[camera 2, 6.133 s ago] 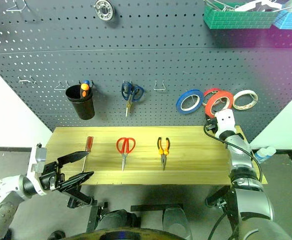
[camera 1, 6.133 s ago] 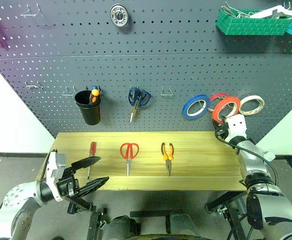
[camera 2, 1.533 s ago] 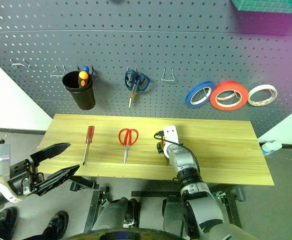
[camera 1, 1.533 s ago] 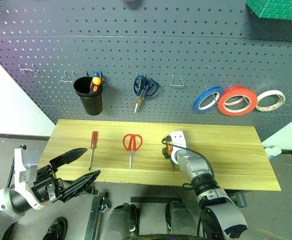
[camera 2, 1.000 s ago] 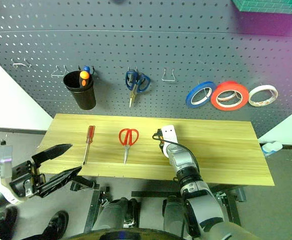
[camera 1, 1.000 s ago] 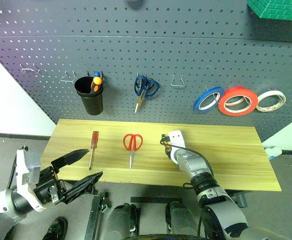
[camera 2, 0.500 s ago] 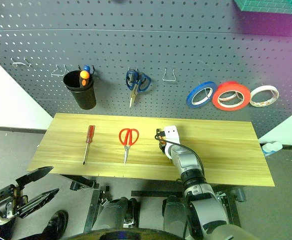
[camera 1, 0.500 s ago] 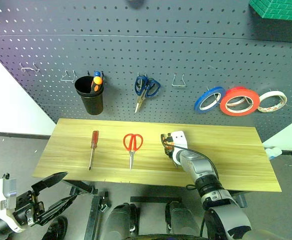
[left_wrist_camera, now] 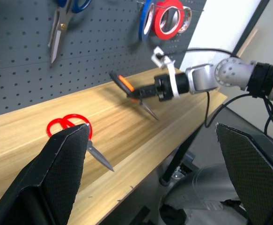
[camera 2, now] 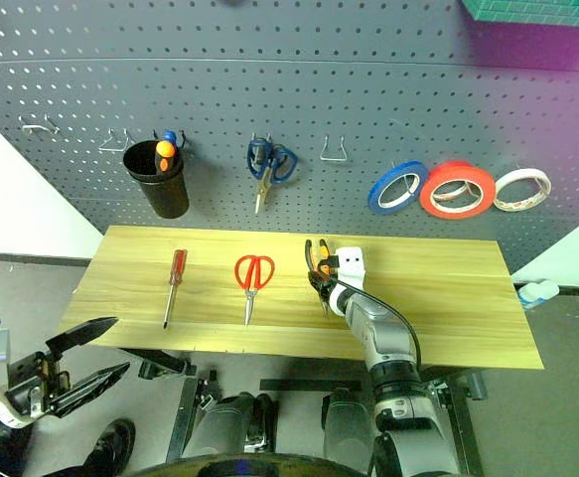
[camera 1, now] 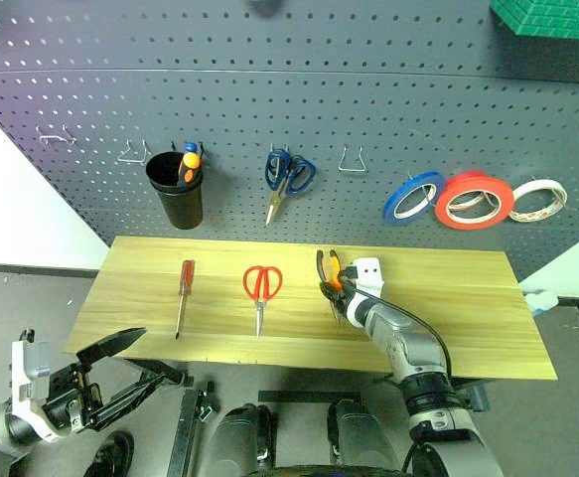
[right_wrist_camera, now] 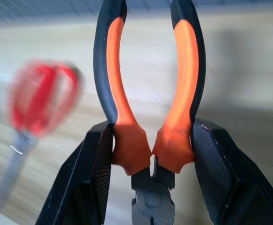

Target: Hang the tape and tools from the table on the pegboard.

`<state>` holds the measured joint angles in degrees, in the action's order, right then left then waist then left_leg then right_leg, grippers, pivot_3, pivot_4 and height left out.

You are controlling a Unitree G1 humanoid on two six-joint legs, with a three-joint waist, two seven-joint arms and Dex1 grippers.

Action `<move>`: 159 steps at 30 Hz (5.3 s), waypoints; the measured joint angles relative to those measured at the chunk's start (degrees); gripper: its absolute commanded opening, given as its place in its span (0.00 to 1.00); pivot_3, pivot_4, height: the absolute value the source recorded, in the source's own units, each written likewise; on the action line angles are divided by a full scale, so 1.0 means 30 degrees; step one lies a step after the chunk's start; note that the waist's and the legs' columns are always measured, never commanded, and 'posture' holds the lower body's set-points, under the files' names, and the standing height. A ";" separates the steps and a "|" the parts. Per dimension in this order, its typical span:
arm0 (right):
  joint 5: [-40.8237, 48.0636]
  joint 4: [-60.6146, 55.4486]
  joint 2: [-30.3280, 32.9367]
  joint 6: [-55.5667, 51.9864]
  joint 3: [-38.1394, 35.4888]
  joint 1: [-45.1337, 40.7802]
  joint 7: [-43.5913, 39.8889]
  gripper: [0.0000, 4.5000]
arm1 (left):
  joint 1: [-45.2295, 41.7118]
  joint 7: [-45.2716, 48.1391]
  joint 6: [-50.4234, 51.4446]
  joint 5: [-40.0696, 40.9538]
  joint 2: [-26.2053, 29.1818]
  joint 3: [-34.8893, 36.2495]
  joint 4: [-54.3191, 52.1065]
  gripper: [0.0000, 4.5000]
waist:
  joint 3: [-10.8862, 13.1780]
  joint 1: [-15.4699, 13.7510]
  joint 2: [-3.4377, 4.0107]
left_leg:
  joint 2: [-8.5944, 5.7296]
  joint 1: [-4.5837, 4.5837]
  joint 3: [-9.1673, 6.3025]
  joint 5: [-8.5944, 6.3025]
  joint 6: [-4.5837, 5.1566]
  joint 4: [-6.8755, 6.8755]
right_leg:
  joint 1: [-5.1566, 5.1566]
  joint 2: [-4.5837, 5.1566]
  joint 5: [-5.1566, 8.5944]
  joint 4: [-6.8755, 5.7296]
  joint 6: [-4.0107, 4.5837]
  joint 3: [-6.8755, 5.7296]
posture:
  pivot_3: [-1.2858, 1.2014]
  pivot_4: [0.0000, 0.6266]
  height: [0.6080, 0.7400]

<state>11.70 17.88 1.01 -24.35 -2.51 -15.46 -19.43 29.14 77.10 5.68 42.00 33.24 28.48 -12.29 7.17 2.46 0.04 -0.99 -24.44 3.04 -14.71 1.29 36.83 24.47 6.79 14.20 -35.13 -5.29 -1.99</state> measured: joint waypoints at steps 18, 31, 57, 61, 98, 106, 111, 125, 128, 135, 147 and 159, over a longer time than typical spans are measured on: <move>0.3478 -0.3444 0.0068 0.5628 0.0064 0.2599 -0.6158 0.48 | -0.1922 -0.0163 -0.0787 -0.0761 -0.0245 -0.1076 0.1306 1.00 | -0.0269 0.0016 -0.0109 | -0.0005 0.0027 0.0029 0.0011 -0.0014 0.0065 | -0.0041 -0.0019 -0.0015 -0.0085 -0.0017 -0.0008 | 0.51 0.03 1.00; 0.5040 -0.3956 0.0438 0.6571 -0.0594 0.1036 -0.7169 0.48 | -0.5020 0.0133 -0.1748 -0.0983 -0.0793 -0.1742 0.4754 1.00 | -0.0903 0.0059 -0.0133 | 0.0039 0.0180 0.0055 0.0037 -0.0052 0.0106 | -0.0147 -0.0087 -0.0083 -0.0154 -0.0053 -0.0015 | 0.50 0.00 1.00; 0.4942 -0.2935 0.0341 0.7855 -0.0986 -0.2748 -0.5793 0.48 | -0.2504 -0.0026 -0.2622 -0.0897 -0.1729 -0.1739 0.2522 1.00 | -0.1091 0.0025 -0.0086 | 0.0108 0.0344 0.0112 0.0053 -0.0082 0.0122 | -0.0269 -0.0120 -0.0099 -0.0204 0.0069 0.0019 | 0.51 0.00 1.00; 0.4955 -0.2772 0.0399 0.7972 -0.1251 -0.3485 -0.5544 0.48 | -0.2444 -0.0006 -0.2622 -0.0883 -0.1729 -0.1738 0.2520 1.00 | -0.1091 0.0039 -0.0086 | 0.0113 0.0356 0.0113 0.0053 -0.0083 0.0123 | -0.0268 -0.0120 -0.0099 -0.0227 0.0072 0.0019 | 0.51 0.00 1.00; 0.1782 1.0638 0.0352 1.7089 -0.3414 -1.1749 -0.1627 0.48 | -0.2816 -0.5155 0.2412 0.0974 0.0127 -0.2214 -0.3809 1.00 | -0.1120 0.0030 -0.0029 | 0.0251 0.0425 0.0171 0.0156 -0.0126 0.0146 | -0.0339 -0.0347 -0.0130 -0.0332 0.0139 0.0071 | 0.53 0.00 1.00; 0.0721 1.1810 0.0063 1.9170 -0.3089 -1.2175 -0.0893 0.48 | -0.2314 -0.2205 -0.0229 0.0114 -0.0291 -0.2072 -0.0050 1.00 | -0.1119 0.0033 -0.0024 | 0.0274 0.0423 0.0179 0.0152 -0.0159 0.0143 | -0.0327 -0.0356 -0.0140 -0.0323 0.0169 0.0075 | 0.54 0.00 1.00; 0.0063 1.2832 0.0028 2.0315 -0.2929 -1.2640 -0.0225 0.48 | -0.2068 -0.1929 -0.0467 0.0003 -0.0263 -0.2003 0.0099 1.00 | -0.1115 0.0023 -0.0020 | 0.0280 0.0423 0.0177 0.0139 -0.0188 0.0133 | -0.0320 -0.0336 -0.0143 -0.0321 0.0174 0.0079 | 0.54 0.03 1.00; -0.1405 1.5904 0.0199 2.1643 -0.2873 -1.4047 0.2544 0.48 | -0.0574 -0.2433 0.0430 0.0490 0.0367 -0.0797 -0.1673 1.00 | -0.1061 -0.0052 0.0027 | 0.0283 0.0419 0.0157 0.0157 -0.0160 0.0093 | -0.0300 -0.0311 -0.0120 -0.0314 0.0213 0.0090 | 0.57 0.07 1.00; -0.1702 1.6328 0.0227 2.1967 -0.2821 -1.4351 0.2938 0.48 | -0.0146 -0.2443 0.0579 0.0656 0.0374 -0.0606 -0.1891 1.00 | -0.1027 -0.0082 0.0016 | 0.0283 0.0417 0.0153 0.0158 -0.0158 0.0091 | -0.0300 -0.0311 -0.0119 -0.0306 0.0214 0.0089 | 0.58 0.08 1.00; -0.2509 1.7103 0.0504 2.2371 -0.2650 -1.4422 0.3805 0.48 | 0.0771 -0.3174 0.1524 0.1258 0.0613 0.0210 -0.3821 1.00 | -0.0817 -0.0481 0.0034 | 0.0284 0.0406 0.0132 0.0156 -0.0162 0.0090 | -0.0289 -0.0302 -0.0114 -0.0286 0.0222 0.0097 | 0.58 0.11 1.00; -0.4171 1.7762 0.0670 2.2692 -0.1858 -1.4011 0.5356 0.48 | 0.1700 -0.5422 0.4039 0.2845 0.1344 0.1485 -0.7352 1.00 | -0.0413 -0.0629 -0.0024 | 0.0286 0.0391 0.0097 0.0163 -0.0151 0.0090 | -0.0296 -0.0312 -0.0098 -0.0270 0.0244 0.0083 | 0.60 0.15 1.00; -0.4778 1.8127 0.0967 2.2348 -0.1615 -1.3063 0.6249 0.64 | 0.1478 -0.7555 0.5975 0.4281 0.2055 0.2037 -0.9311 1.00 | -0.0101 -0.0630 -0.0081 | 0.0287 0.0386 0.0057 0.0164 -0.0157 0.0095 | -0.0302 -0.0334 -0.0098 -0.0225 0.0245 0.0072 | 0.60 0.15 1.00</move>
<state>-2.64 72.26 3.91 42.70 -7.35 -54.65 -0.68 33.57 54.44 23.61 54.84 39.41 34.59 -40.22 6.86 0.57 -0.21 -0.13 -23.28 3.21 -14.22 0.82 37.12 23.57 5.79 13.91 -35.80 -4.55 -1.77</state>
